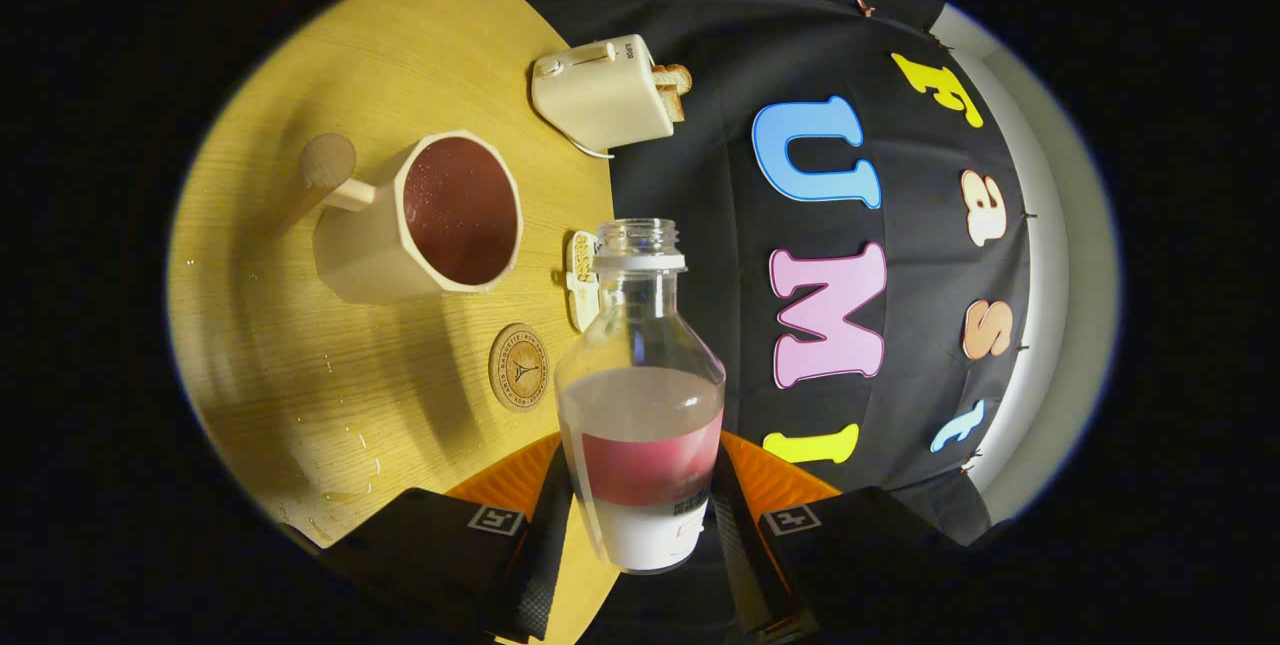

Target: Take the bottle from table, then pour the juice into the cup, finally place the bottle on the coaster

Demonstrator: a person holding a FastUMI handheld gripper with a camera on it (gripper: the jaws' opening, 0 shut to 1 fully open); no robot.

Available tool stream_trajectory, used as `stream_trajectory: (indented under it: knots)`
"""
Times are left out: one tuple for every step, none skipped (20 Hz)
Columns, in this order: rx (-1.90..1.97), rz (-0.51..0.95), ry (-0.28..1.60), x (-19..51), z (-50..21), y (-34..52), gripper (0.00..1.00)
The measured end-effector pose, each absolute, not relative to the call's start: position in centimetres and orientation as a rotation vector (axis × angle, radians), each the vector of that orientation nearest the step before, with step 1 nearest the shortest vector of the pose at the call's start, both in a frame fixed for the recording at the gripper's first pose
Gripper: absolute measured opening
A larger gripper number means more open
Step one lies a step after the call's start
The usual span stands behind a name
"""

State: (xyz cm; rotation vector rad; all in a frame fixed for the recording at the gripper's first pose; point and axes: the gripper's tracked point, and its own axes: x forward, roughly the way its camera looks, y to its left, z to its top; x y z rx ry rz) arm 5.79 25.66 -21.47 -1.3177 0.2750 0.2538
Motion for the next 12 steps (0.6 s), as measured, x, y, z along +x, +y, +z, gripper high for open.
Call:
stream_trajectory:
  knots:
    - [-1.335, 0.260, 0.269, 5.80, -21.52, 25.72, 0.71]
    - [-1.354, 0.266, 0.262, 5.77, -21.36, 25.97, 0.71]
    - [-1.372, 0.271, 0.254, 5.90, -21.31, 26.02, 0.71]
    - [-1.386, 0.276, 0.250, 5.92, -21.50, 26.06, 0.71]
    - [-1.397, 0.279, 0.249, 5.87, -21.56, 26.06, 0.71]
    - [-1.406, 0.279, 0.251, 5.95, -21.58, 26.02, 0.71]
    - [-1.415, 0.279, 0.252, 6.09, -21.73, 25.98, 0.71]
    - [-1.424, 0.278, 0.254, 6.13, -21.73, 25.92, 0.71]
    - [-1.432, 0.278, 0.253, 6.08, -21.74, 25.89, 0.71]
    - [-1.442, 0.279, 0.250, 6.23, -21.66, 25.99, 0.71]
    - [-1.453, 0.281, 0.244, 6.24, -21.60, 26.11, 0.71]
    - [-1.466, 0.284, 0.236, 6.37, -21.54, 26.31, 0.71]
